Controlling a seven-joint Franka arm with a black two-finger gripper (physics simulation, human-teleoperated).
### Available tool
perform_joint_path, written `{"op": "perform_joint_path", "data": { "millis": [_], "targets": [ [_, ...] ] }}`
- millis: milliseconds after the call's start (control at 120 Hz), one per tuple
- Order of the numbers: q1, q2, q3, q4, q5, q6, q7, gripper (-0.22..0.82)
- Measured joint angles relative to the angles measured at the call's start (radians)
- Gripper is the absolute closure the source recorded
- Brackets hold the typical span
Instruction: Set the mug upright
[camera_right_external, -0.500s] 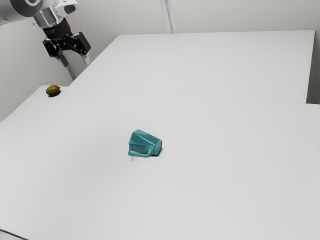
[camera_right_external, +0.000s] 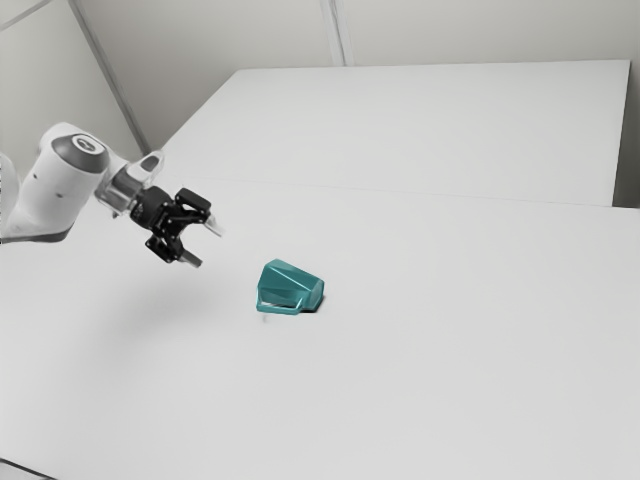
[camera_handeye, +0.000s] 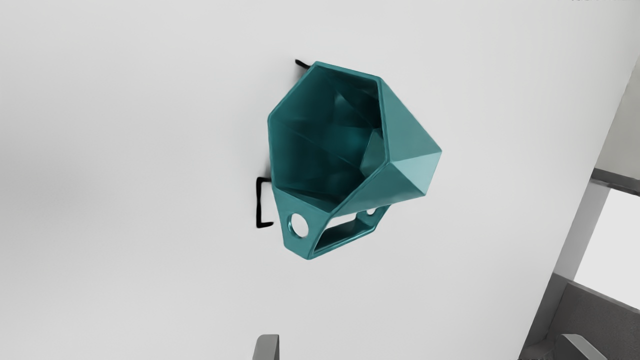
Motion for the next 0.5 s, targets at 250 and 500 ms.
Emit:
{"op": "perform_joint_path", "data": {
  "millis": [250,500],
  "targets": [
    [-0.034,0.073,-0.004,-0.043,-0.194,0.070,0.229,0.00],
    [-0.082,0.154,-0.012,-0.021,-0.286,0.118,0.377,0.00]
  ]
}}
